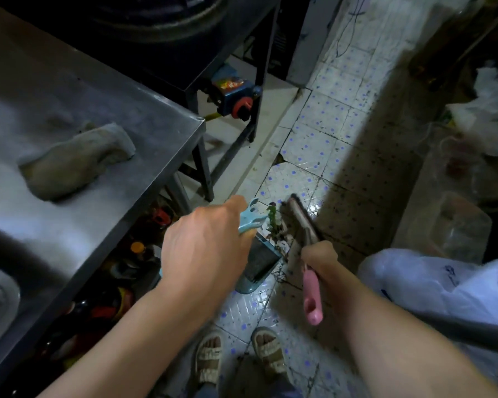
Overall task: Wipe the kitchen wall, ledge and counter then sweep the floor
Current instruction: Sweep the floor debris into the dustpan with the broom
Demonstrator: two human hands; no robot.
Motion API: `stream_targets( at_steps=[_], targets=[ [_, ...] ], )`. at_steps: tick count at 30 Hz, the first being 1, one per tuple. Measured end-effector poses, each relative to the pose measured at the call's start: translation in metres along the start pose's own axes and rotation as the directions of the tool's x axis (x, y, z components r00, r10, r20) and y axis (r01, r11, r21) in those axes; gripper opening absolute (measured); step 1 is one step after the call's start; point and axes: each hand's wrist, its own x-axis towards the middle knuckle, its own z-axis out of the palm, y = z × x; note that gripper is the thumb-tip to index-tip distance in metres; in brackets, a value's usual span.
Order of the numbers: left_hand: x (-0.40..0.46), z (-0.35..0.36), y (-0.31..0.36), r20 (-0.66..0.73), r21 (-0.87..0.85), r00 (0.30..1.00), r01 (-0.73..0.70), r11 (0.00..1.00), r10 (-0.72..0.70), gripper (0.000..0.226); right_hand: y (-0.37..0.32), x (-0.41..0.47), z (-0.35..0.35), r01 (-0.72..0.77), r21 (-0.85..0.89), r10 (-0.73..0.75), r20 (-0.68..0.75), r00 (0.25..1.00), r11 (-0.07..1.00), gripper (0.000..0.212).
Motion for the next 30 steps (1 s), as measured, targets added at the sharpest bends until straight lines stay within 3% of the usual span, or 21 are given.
stream_targets(
  at_steps=[12,17,30],
  targets=[
    [0.022,0.031,0.026,-0.140,0.015,0.962,0.240,0.971,-0.236,0.037,-0.064,0.089,0.005,0.295,-0.282,-0.273,0.115,0.955,0.913,0.033],
    [0.020,0.043,0.030,-0.153,0.010,0.950,0.277,0.961,-0.273,0.036,-0.055,0.095,0.019,0.303,-0.350,-0.262,0.158,0.952,0.886,0.040],
    [-0.032,0.041,0.024,-0.172,0.004,0.937,0.310,0.951,-0.305,0.039,0.009,0.045,0.033,0.360,-0.456,-0.270,0.252,0.929,0.814,0.036]
  ],
)
